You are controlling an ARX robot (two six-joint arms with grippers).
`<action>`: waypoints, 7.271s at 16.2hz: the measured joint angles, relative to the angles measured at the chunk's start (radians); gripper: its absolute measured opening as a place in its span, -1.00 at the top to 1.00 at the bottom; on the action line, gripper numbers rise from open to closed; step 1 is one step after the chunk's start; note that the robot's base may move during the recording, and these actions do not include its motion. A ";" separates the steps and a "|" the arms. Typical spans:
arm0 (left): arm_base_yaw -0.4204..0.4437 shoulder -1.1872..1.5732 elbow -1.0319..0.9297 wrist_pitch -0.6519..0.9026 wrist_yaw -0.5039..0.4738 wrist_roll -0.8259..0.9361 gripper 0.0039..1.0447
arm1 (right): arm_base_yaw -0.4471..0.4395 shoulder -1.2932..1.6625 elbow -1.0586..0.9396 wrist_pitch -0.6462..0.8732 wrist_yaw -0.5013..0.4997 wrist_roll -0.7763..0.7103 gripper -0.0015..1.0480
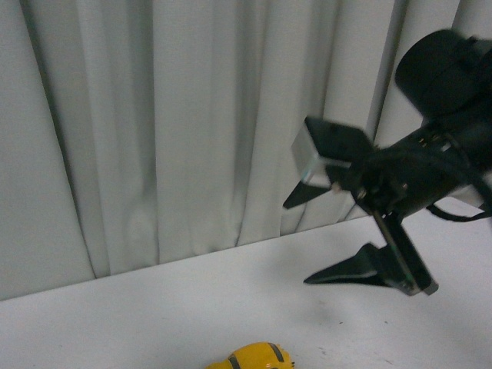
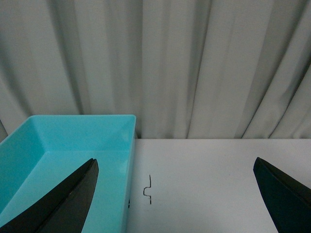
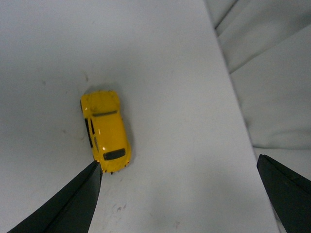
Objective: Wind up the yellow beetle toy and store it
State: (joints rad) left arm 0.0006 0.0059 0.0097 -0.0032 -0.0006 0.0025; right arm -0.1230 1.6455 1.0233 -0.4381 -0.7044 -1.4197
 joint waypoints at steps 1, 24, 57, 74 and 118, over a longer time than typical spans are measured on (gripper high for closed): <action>0.000 0.000 0.000 0.000 0.000 0.000 -0.88 | 0.016 0.042 0.017 -0.027 0.033 -0.049 -0.87; 0.000 0.000 0.000 0.000 0.000 0.000 -0.88 | 0.301 0.521 0.285 -0.195 0.415 -0.093 -0.81; 0.000 0.000 0.000 0.000 0.000 0.000 -0.88 | 0.168 0.504 0.206 -0.100 0.373 -0.119 0.19; 0.000 0.000 0.000 0.000 0.000 0.000 -0.88 | -0.133 0.427 0.042 -0.087 0.322 -0.301 0.20; 0.000 0.000 0.000 0.000 0.000 0.000 -0.88 | -0.053 -0.142 -0.067 -0.034 0.231 -0.310 -0.87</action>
State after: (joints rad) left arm 0.0006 0.0059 0.0097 -0.0032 -0.0006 0.0025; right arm -0.1761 1.5040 0.9562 -0.4721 -0.4732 -1.7294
